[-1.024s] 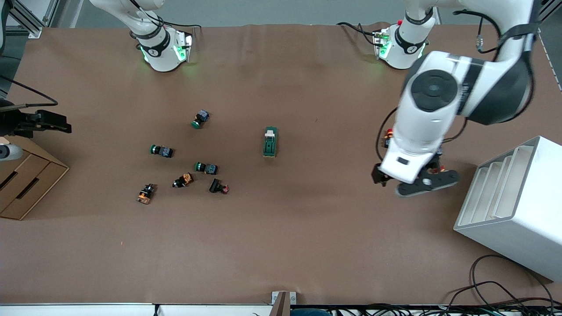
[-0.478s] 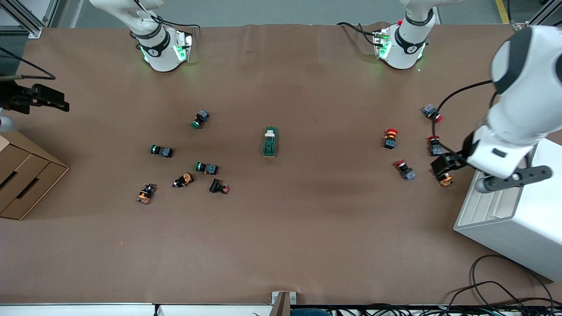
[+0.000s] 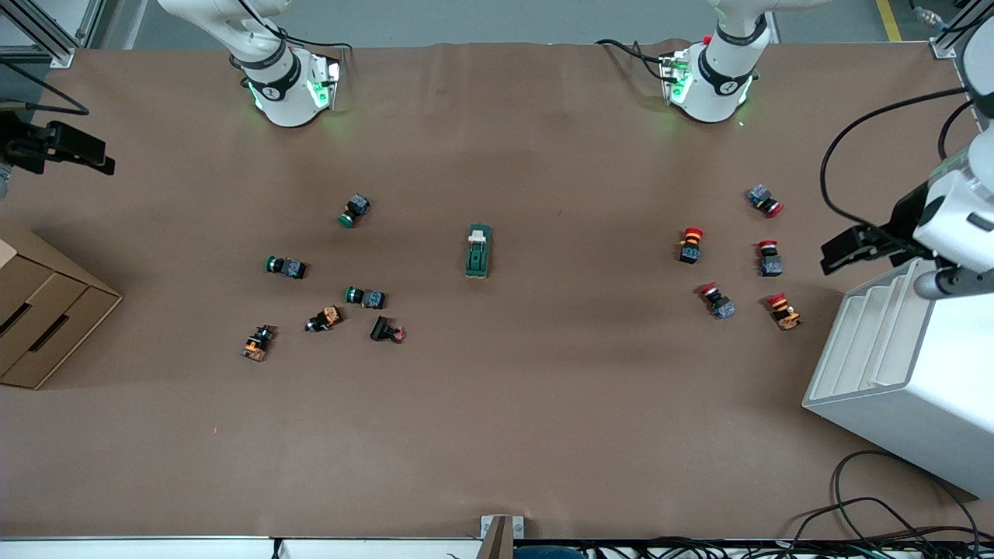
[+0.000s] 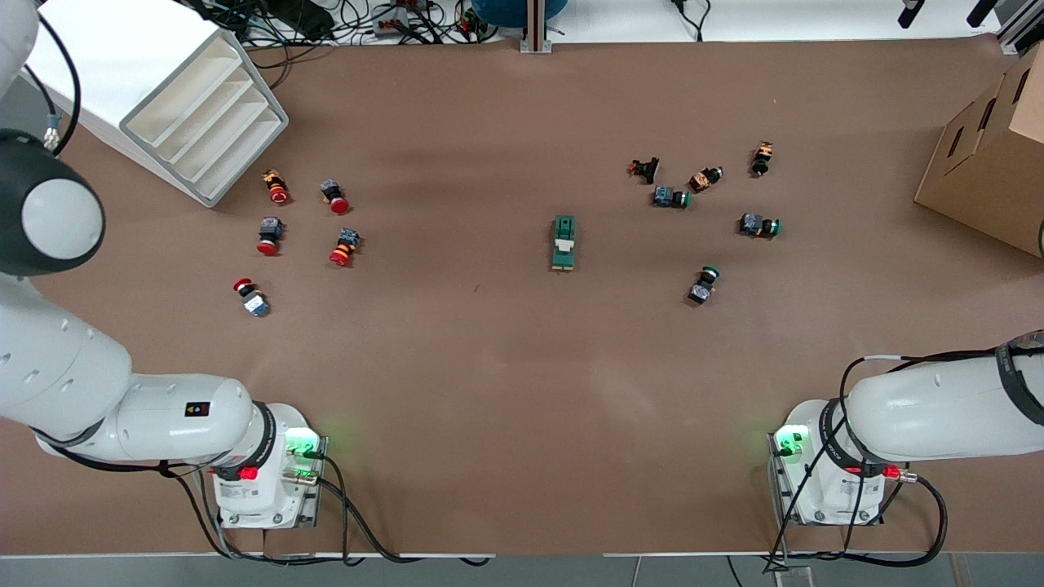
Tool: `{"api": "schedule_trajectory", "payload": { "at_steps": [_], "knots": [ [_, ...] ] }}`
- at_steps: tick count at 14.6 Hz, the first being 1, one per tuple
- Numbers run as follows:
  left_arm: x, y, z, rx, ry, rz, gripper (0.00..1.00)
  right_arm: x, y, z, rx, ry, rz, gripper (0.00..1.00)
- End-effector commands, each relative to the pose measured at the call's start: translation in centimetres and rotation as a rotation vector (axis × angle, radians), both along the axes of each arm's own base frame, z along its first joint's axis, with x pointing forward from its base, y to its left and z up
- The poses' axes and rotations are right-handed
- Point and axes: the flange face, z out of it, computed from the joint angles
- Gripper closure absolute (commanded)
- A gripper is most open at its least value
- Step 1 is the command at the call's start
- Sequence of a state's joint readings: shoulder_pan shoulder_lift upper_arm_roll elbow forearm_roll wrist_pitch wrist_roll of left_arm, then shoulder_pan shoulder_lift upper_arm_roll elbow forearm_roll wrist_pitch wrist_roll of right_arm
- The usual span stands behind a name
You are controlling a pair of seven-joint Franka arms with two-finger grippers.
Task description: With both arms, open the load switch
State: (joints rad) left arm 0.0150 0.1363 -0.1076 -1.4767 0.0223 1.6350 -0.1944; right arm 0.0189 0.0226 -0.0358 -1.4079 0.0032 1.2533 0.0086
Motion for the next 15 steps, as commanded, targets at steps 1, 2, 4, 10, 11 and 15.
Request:
{"api": "schedule_trajectory", "payload": {
  "at_steps": [1, 2, 4, 10, 11, 15],
  "knots": [
    [-4.3, 0.2, 0.1, -0.001, 0.005, -0.009, 0.00, -2.0, 0.5, 1.5, 0.006, -0.027, -0.016, 0.00],
    [-5.1, 0.2, 0.4, -0.001, -0.010, -0.008, 0.00, -2.2, 0.1, 1.5, 0.007, -0.030, -0.017, 0.00],
    [-6.3, 0.2, 0.7, 0.001, -0.023, -0.008, 0.00, -2.6, -0.2, 1.1, 0.008, -0.030, -0.019, 0.00],
    [-7.7, -0.2, 1.0, -0.030, -0.016, -0.014, 0.00, -3.9, 0.1, 0.3, 0.013, -0.059, 0.012, 0.00],
    [-7.6, -0.2, 1.0, -0.030, -0.017, -0.019, 0.00, -3.9, 0.1, 0.2, 0.014, -0.058, 0.012, 0.00],
    [-7.4, -1.0, 1.2, -0.029, -0.026, -0.037, 0.00, -3.9, 0.0, 0.2, 0.013, -0.061, 0.014, 0.00]
  ]
}}
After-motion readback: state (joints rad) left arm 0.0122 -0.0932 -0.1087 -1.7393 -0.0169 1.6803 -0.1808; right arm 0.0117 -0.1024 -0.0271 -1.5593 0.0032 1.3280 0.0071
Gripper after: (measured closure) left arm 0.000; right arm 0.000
